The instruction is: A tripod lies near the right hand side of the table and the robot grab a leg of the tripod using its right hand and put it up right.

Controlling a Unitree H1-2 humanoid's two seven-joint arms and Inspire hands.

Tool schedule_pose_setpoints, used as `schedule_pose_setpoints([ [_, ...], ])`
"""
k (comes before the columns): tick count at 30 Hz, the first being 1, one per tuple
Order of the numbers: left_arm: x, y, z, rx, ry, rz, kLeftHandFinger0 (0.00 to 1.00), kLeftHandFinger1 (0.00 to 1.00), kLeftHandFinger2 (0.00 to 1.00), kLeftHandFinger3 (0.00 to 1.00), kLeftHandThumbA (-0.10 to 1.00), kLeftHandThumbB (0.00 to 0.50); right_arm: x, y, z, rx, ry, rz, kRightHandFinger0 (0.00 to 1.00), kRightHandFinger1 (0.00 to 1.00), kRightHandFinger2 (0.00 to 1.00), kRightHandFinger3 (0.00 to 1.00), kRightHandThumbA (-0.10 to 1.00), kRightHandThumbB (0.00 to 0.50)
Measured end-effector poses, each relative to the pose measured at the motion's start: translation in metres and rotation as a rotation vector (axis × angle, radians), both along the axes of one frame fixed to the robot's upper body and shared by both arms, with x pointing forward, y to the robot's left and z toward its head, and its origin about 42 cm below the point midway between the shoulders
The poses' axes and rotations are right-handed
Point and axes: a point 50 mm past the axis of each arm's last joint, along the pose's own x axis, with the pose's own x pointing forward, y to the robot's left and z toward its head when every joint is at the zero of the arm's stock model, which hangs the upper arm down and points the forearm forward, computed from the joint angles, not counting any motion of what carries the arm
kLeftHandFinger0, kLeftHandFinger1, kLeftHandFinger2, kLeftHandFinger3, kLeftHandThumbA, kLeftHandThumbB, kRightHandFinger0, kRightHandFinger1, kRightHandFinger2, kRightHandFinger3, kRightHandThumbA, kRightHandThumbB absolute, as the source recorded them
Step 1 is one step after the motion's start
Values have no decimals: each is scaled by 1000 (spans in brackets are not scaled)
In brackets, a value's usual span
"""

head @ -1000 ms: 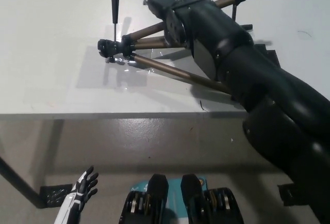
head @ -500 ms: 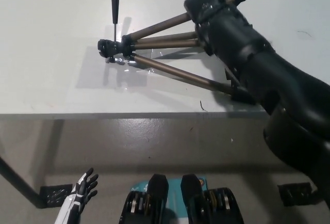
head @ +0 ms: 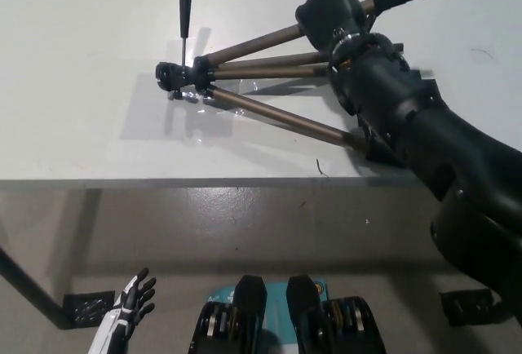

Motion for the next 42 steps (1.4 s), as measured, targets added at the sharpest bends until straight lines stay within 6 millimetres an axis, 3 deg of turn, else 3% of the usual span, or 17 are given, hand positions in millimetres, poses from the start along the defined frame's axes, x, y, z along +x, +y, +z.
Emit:
schedule_pose_setpoints([
  [1, 0, 0, 0, 0, 0, 0, 1000, 1000, 1000, 1000, 1000, 0, 0, -2, -1, 31, -1, 3, 0, 0, 342, 364, -100, 276],
  [3, 0, 0, 0, 0, 0, 0, 1000, 1000, 1000, 1000, 1000, 15, 0, -6, -2, 133, 2, 6, 0, 0, 336, 260, -100, 205],
  [4, 0, 0, 0, 0, 1, -1, 1000, 1000, 1000, 1000, 1000, 16, 0, -7, -2, 181, 2, 8, 0, 9, 424, 157, -100, 184],
  [6, 0, -1, 0, 1, 1, -2, 1000, 1000, 1000, 1000, 1000, 12, 1, -11, 1, 307, 8, 6, 0, 110, 690, 175, -100, 131],
  [7, 0, -1, 0, 1, 1, -3, 1000, 1000, 1000, 1000, 1000, 10, 1, -12, 1, 358, 11, 1, 0, 233, 747, 366, -100, 92],
  [8, 0, -1, 0, 2, 1, -3, 1000, 1000, 1000, 1000, 1000, 8, 2, -15, 3, 418, 13, -3, 0, 344, 754, 666, -100, 77],
  [10, 0, -1, 0, 3, 1, -4, 1000, 1000, 1000, 1000, 1000, 12, 4, -20, 9, 524, 11, -16, 0, 422, 761, 899, -100, 71],
  [11, 0, -1, 0, 3, 1, -4, 1000, 1000, 1000, 1000, 1000, 0, 5, -24, 12, 568, 8, -25, 0, 380, 705, 881, -100, 86],
  [15, 0, -2, 0, 7, 2, -8, 1000, 1000, 1000, 1000, 1000, 8, 12, -45, 32, 795, -10, -76, 0, 288, 684, 805, -100, 112],
  [19, 0, -3, -1, 15, 3, -13, 1000, 1000, 1000, 1000, 1000, 19, 17, -65, 55, 958, -45, -109, 0, 294, 715, 831, -100, 106],
  [21, 0, -3, -1, 20, 3, -15, 1000, 1000, 1000, 1000, 1000, 27, 19, -72, 66, 1026, -64, -118, 0, 281, 695, 795, -100, 124],
  [26, 0, -4, -1, 28, 3, -20, 1000, 1000, 1000, 1000, 1000, 15, 21, -83, 86, 1183, -106, -117, 0, 131, 585, 700, -100, 136],
  [30, 0, -5, 0, 37, 1, -25, 1000, 1000, 1000, 1000, 1000, 3, 21, -86, 104, 1357, -150, -97, 0, 128, 594, 612, -100, 178],
  [33, -1, -5, 1, 38, -2, -27, 1000, 1000, 1000, 1000, 1000, 3, 20, -87, 114, 1488, -195, -70, 0, 133, 566, 575, -100, 172],
  [38, -3, -6, 0, 39, -2, -27, 1000, 1000, 1000, 1000, 1000, 0, 17, -77, 113, 1698, -236, -48, 0, 42, 450, 443, -100, 137],
  [41, -3, -6, 0, 40, -4, -29, 1000, 1000, 1000, 1000, 1000, 0, 13, -65, 94, 1797, -234, -48, 0, 2, 402, 461, -100, 133],
  [42, -3, -6, 0, 40, -5, -29, 1000, 1000, 1000, 1000, 1000, 0, 11, -61, 82, 1821, -223, -59, 0, 0, 393, 473, -100, 104],
])
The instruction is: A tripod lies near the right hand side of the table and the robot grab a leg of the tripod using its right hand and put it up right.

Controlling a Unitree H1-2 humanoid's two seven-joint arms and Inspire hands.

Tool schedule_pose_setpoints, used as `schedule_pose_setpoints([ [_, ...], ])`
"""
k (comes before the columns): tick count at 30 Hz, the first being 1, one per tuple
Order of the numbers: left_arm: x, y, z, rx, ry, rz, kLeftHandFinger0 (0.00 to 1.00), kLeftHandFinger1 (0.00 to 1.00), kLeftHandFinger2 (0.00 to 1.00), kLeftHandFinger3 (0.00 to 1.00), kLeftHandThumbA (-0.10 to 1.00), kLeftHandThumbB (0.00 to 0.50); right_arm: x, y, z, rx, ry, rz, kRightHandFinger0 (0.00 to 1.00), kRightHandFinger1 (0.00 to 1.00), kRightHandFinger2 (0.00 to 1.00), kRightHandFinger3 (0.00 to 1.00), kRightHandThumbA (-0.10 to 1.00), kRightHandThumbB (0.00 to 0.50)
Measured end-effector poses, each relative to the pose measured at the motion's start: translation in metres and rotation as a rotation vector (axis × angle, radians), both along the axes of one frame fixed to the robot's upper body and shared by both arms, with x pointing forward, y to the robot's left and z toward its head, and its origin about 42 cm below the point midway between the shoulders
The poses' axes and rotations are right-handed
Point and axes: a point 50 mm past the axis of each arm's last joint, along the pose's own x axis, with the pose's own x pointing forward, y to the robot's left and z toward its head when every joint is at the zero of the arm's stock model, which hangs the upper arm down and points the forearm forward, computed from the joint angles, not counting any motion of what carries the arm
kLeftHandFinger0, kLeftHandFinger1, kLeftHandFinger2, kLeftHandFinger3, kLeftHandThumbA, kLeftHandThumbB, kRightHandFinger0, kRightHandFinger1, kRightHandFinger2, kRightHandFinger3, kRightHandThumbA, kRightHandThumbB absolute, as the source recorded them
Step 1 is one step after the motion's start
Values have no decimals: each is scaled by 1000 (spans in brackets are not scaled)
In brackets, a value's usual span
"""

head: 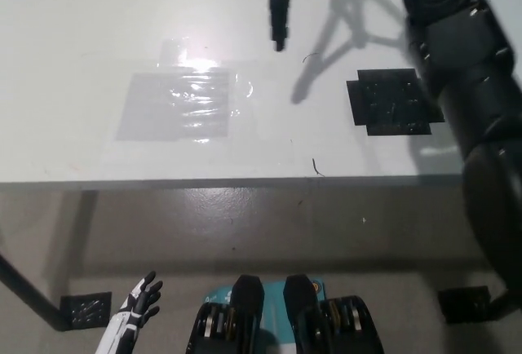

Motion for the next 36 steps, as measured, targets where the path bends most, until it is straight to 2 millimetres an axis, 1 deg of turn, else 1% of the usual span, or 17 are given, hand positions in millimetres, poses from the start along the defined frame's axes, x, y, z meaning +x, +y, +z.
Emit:
schedule_pose_setpoints([
  [5, -2, 0, -1, 0, -2, 0, 1000, 1000, 1000, 1000, 1000, 4, -13, 18, -72, 86, 99, 35, 0, 9, 426, 570, -100, 117],
  [10, -3, 0, -1, -1, -3, -1, 1000, 1000, 1000, 1000, 1000, 0, -31, 34, -133, 142, 195, 52, 0, 40, 482, 549, -100, 118],
  [11, -3, 0, -1, -1, -3, -1, 1000, 1000, 1000, 1000, 1000, 0, -34, 35, -140, 150, 203, 53, 0, 59, 503, 568, -100, 117],
  [12, -3, 0, -2, -1, -3, -1, 1000, 1000, 1000, 1000, 1000, 0, -36, 37, -143, 153, 197, 55, 0, 94, 551, 653, -100, 110],
  [14, -3, -1, -1, -2, -6, -2, 1000, 1000, 1000, 1000, 1000, 0, -37, 38, -146, 157, 189, 61, 0, 85, 541, 644, -100, 115],
  [16, -4, -1, -1, -3, -10, -3, 1000, 1000, 1000, 1000, 1000, 0, -39, 38, -150, 155, 174, 66, 0, 13, 435, 573, -100, 114],
  [18, -5, -1, -2, -3, -13, -4, 1000, 1000, 1000, 1000, 1000, 4, -42, 41, -154, 139, 162, 75, 0, 29, 442, 578, -100, 133],
  [21, -5, -1, -2, -3, -14, -5, 1000, 1000, 1000, 1000, 1000, 1, -47, 42, -165, 123, 159, 72, 0, 105, 541, 654, -100, 127],
  [22, -6, -1, -2, -3, -13, -4, 1000, 1000, 1000, 1000, 1000, 0, -48, 41, -169, 118, 161, 72, 51, 209, 634, 690, -78, 160],
  [23, -6, -1, -2, -3, -12, -4, 1000, 1000, 1000, 1000, 1000, 0, -50, 41, -172, 114, 165, 72, 214, 408, 868, 896, 60, 219],
  [24, -7, -1, -2, -3, -11, -4, 1000, 1000, 1000, 1000, 1000, 0, -51, 40, -177, 109, 171, 72, 496, 722, 1000, 1000, 315, 346],
  [25, -7, -1, -3, -3, -10, -3, 1000, 1000, 1000, 1000, 1000, 0, -53, 40, -179, 103, 167, 77, 581, 750, 1000, 1000, 368, 340],
  [26, -7, -1, -3, -3, -10, -3, 1000, 1000, 1000, 1000, 1000, 1, -53, 40, -181, 97, 163, 85, 776, 984, 1000, 1000, 488, 421],
  [27, -7, -1, -3, -3, -10, -3, 1000, 1000, 1000, 1000, 1000, 0, -53, 38, -181, 87, 158, 101, 1000, 1000, 1000, 1000, 635, 453],
  [28, -7, -1, -3, -3, -10, -3, 1000, 1000, 1000, 1000, 1000, 0, -53, 37, -182, 79, 158, 113, 1000, 1000, 1000, 1000, 745, 493],
  [30, -7, -1, -3, -3, -9, -3, 1000, 1000, 1000, 1000, 1000, 6, -52, 32, -182, 51, 160, 144, 1000, 1000, 1000, 1000, 897, 500],
  [36, -8, -1, -4, -4, -5, -2, 1000, 1000, 1000, 1000, 1000, 0, -48, 24, -172, 35, 129, 232, 1000, 1000, 1000, 1000, 932, 500],
])
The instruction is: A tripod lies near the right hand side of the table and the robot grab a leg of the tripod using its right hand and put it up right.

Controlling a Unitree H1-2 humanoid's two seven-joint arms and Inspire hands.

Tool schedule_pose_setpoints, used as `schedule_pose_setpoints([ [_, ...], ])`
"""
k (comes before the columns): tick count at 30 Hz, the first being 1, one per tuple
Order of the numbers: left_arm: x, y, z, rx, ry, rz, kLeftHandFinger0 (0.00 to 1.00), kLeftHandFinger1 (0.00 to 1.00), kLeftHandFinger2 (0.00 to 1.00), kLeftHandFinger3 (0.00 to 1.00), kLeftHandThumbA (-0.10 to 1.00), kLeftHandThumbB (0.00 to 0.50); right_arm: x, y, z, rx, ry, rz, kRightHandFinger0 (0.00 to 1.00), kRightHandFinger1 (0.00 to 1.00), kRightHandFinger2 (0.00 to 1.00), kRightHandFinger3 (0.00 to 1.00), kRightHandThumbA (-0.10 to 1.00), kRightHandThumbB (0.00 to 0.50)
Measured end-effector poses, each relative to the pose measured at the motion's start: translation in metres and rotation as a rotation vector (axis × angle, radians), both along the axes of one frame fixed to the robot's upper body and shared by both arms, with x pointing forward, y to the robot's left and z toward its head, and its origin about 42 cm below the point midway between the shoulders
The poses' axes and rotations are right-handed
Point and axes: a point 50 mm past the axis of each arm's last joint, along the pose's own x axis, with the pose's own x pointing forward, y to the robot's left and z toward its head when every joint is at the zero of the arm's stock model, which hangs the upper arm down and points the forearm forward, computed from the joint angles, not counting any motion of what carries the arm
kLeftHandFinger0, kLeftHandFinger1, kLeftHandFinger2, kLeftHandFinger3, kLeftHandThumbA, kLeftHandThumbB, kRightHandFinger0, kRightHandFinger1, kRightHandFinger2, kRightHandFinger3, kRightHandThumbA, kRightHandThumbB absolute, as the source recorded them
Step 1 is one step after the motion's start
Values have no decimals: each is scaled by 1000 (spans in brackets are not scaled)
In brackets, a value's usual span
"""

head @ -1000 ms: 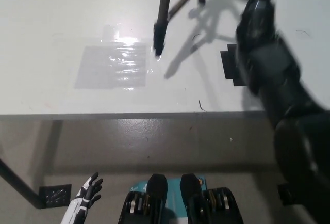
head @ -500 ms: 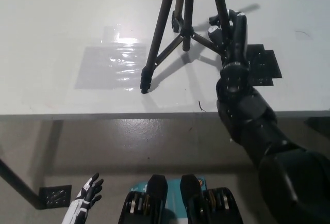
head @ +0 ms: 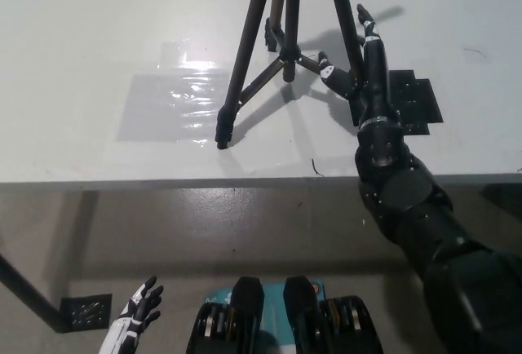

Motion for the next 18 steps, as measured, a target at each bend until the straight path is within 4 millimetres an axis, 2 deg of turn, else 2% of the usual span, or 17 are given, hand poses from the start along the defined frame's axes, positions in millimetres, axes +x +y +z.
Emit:
schedule_pose_setpoints([
  [2, 0, 0, 0, 0, 2, 0, 1000, 1000, 1000, 1000, 1000, 10, -1, -2, 6, 19, -31, 33, 1000, 1000, 1000, 1000, 928, 500],
  [3, 0, 0, -1, 0, 3, 0, 1000, 1000, 1000, 1000, 1000, 12, -2, -2, 10, 29, -49, 48, 1000, 1000, 1000, 1000, 887, 500],
  [5, 0, 0, -2, 0, 6, 1, 1000, 1000, 1000, 1000, 1000, 24, -4, -2, 17, 55, -82, 70, 1000, 1000, 1000, 1000, 902, 500],
  [8, -1, 0, -3, 0, 11, 2, 1000, 1000, 1000, 1000, 1000, 18, -9, -4, 27, 93, -129, 95, 1000, 1000, 1000, 1000, 822, 500],
  [12, -1, 0, -4, 0, 15, 2, 1000, 1000, 1000, 1000, 1000, 5, -19, -8, 36, 137, -180, 111, 1000, 1000, 1000, 1000, 845, 500],
  [14, -1, 1, -4, 0, 17, 3, 1000, 1000, 1000, 1000, 1000, 0, -25, -12, 40, 155, -205, 114, 1000, 1000, 1000, 1000, 964, 500],
  [18, -1, 1, -5, 0, 20, 3, 1000, 1000, 1000, 1000, 1000, 0, -40, -22, 47, 172, -265, 109, 1000, 1000, 1000, 1000, 976, 500],
])
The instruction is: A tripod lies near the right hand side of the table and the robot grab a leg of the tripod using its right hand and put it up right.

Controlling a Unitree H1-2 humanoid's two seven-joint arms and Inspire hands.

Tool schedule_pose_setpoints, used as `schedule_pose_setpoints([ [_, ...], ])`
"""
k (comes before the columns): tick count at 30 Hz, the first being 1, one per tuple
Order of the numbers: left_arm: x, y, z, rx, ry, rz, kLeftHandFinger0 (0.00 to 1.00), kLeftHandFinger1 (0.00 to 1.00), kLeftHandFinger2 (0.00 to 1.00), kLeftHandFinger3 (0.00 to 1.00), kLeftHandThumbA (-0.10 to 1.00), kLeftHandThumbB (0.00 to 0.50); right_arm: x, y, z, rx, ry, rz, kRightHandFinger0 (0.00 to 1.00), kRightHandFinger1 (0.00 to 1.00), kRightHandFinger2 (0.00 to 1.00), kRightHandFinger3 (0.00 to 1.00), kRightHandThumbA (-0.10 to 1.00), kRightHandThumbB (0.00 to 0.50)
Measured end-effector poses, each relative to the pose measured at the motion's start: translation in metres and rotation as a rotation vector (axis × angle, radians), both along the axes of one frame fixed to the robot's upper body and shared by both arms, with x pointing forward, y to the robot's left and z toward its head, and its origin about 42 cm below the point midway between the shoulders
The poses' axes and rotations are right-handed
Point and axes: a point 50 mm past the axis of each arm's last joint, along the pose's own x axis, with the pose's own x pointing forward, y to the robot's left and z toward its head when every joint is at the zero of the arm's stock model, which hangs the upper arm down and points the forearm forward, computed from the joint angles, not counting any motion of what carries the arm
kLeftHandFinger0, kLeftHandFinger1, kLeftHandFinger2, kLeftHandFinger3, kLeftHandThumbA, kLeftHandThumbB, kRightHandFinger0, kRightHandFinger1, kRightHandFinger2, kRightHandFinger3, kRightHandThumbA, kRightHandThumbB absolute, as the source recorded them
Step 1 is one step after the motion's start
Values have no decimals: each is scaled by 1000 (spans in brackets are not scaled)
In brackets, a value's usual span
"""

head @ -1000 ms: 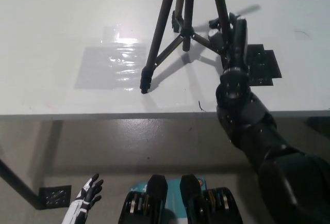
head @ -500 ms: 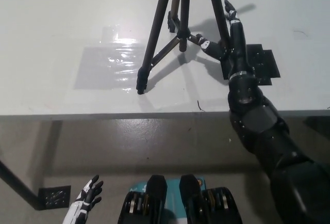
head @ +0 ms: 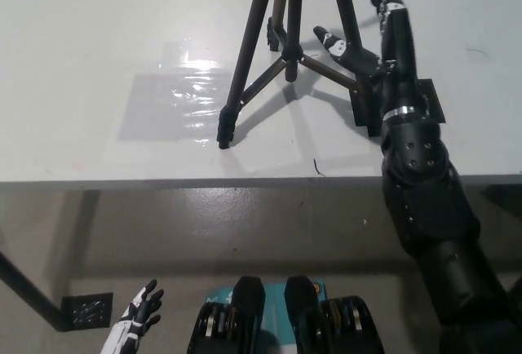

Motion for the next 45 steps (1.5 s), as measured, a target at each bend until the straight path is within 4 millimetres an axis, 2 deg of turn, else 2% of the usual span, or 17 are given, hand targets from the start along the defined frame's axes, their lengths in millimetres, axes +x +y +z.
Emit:
schedule_pose_setpoints([
  [4, 0, 0, 0, 0, 1, 0, 1000, 1000, 1000, 1000, 1000, 20, -20, -11, -8, 14, -28, -14, 1000, 1000, 1000, 1000, 975, 500],
  [5, 0, 0, 0, 0, 2, 0, 1000, 1000, 1000, 1000, 1000, 27, -27, -13, -13, 17, -32, -18, 1000, 1000, 1000, 1000, 832, 500],
  [7, 0, 0, -1, 0, 3, 1, 1000, 1000, 1000, 1000, 1000, 34, -41, -19, -23, 22, -35, -26, 1000, 1000, 1000, 1000, 760, 483],
  [8, 0, 0, -1, 0, 3, 1, 1000, 1000, 1000, 1000, 1000, 76, -50, -22, -30, 25, -34, -31, 1000, 1000, 1000, 1000, 859, 428],
  [9, 0, 0, -1, 0, 4, 1, 1000, 1000, 1000, 1000, 1000, 82, -61, -26, -40, 26, -24, -36, 1000, 1000, 1000, 1000, 895, 432],
  [10, 0, 0, -1, 0, 4, 1, 1000, 1000, 1000, 1000, 1000, 103, -71, -28, -46, 26, -24, -37, 1000, 1000, 1000, 1000, 831, 429],
  [11, 0, 0, -1, -1, 4, 1, 1000, 1000, 1000, 1000, 1000, 132, -85, -30, -57, 26, -15, -41, 1000, 1000, 1000, 1000, 883, 464],
  [13, 0, 0, -1, -1, 5, 1, 1000, 1000, 1000, 1000, 1000, 186, -112, -34, -77, 24, 11, -44, 1000, 1000, 1000, 1000, 1000, 406],
  [15, 0, 0, -1, -1, 5, 1, 1000, 1000, 1000, 1000, 1000, 174, -145, -37, -98, 18, 42, -46, 1000, 1000, 1000, 1000, 1000, 348],
  [17, -1, 0, -2, -2, 7, 2, 1000, 1000, 1000, 1000, 1000, 162, -179, -40, -115, 2, 74, -44, 1000, 1000, 1000, 1000, 1000, 347],
  [18, -2, 1, -2, -3, 8, 2, 1000, 1000, 1000, 1000, 1000, 182, -197, -41, -124, -8, 95, -42, 1000, 1000, 1000, 1000, 1000, 355],
  [22, -6, 1, -3, -10, 14, -1, 1000, 1000, 1000, 1000, 1000, 180, -265, -39, -140, -66, 127, 14, 1000, 1000, 1000, 1000, 1000, 375],
  [25, -13, 2, -6, -24, 23, -2, 1000, 1000, 1000, 1000, 1000, 184, -303, -34, -157, -89, 163, 44, 1000, 1000, 1000, 1000, 1000, 384],
  [28, -16, 2, -7, -39, 26, -8, 1000, 1000, 1000, 1000, 1000, 177, -305, -35, -180, -99, 231, 37, 1000, 1000, 1000, 1000, 1000, 392],
  [33, -13, 2, -5, -56, 13, -14, 1000, 1000, 1000, 1000, 1000, 174, -282, -42, -209, -103, 319, 29, 1000, 1000, 1000, 1000, 1000, 412],
  [42, 5, 2, 1, -63, -30, -22, 1000, 1000, 1000, 1000, 1000, 177, -260, -48, -213, -53, 333, 59, 1000, 1000, 1000, 1000, 1000, 438],
  [45, 6, 2, 1, -64, -34, -23, 1000, 1000, 1000, 1000, 1000, 151, -261, -48, -214, -45, 339, 75, 1000, 1000, 1000, 1000, 1000, 411],
])
